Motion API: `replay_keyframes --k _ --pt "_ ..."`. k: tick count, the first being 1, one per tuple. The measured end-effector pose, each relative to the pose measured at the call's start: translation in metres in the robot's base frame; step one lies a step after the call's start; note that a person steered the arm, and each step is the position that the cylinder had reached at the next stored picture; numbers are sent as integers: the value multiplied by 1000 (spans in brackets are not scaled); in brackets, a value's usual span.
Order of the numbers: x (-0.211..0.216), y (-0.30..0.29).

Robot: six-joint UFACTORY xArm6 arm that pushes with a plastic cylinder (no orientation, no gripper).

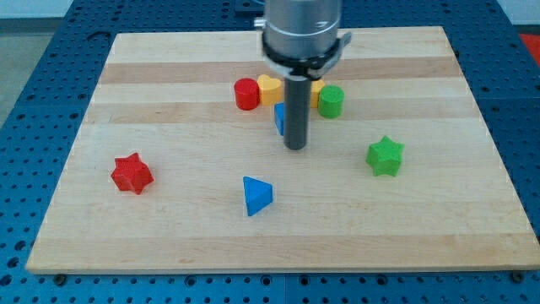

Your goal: Slide green star towards center

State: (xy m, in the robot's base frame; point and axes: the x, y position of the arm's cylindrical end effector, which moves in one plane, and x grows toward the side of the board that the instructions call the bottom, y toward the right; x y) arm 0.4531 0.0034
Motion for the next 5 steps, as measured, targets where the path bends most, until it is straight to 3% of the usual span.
replay_keyframes --k 1,4,5 --pt "-4 -17" --pt "-30 36" --pt "-4 42"
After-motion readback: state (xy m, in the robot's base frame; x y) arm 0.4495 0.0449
